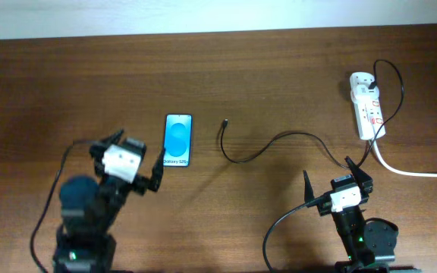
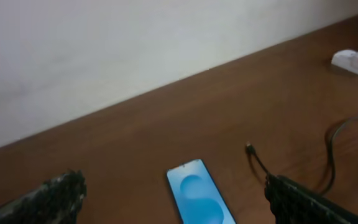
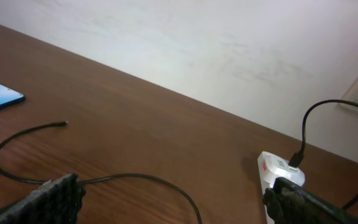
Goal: Plug charger to phone and switch on socket
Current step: 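Move the left gripper over the blue smartphone and lower onto it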
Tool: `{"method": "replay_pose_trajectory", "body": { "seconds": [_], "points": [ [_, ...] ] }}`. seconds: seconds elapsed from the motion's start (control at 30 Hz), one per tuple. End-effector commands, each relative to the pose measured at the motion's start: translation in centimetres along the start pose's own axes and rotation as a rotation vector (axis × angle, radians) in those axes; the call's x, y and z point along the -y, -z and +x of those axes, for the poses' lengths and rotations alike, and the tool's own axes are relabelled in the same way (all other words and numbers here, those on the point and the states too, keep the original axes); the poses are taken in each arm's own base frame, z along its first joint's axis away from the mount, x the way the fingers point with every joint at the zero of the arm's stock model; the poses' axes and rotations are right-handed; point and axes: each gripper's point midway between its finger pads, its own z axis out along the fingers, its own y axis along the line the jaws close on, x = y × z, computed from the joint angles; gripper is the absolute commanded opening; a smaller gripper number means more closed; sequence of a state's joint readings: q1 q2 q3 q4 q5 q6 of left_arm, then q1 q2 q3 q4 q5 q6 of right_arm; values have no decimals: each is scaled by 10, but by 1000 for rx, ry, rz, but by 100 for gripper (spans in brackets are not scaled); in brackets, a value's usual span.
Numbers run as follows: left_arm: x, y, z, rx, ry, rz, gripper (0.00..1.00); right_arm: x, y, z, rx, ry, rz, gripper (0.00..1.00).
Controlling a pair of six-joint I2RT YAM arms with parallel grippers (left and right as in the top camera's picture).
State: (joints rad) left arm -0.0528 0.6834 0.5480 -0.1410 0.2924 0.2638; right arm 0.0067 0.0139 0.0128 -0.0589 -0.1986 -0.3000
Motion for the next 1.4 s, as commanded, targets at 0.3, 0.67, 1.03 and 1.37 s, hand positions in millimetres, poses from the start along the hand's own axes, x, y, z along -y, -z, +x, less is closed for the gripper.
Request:
{"method": "replay_pose_trajectory", "body": {
  "seconds": [0.3, 0.67, 1.03, 1.37],
  "points": [
    [-25, -86, -19, -502, 163, 165, 99, 0, 0, 2, -3, 3, 4, 98],
    [-11, -144, 0, -627, 249, 306, 99, 0, 0, 2, -3, 3, 4, 98],
    [1, -179, 38, -756, 263, 101, 99, 0, 0, 2, -3, 3, 4, 98],
    [26, -194, 113, -979, 343, 16, 99, 0, 0, 2, -3, 3, 4, 99]
  ]
}}
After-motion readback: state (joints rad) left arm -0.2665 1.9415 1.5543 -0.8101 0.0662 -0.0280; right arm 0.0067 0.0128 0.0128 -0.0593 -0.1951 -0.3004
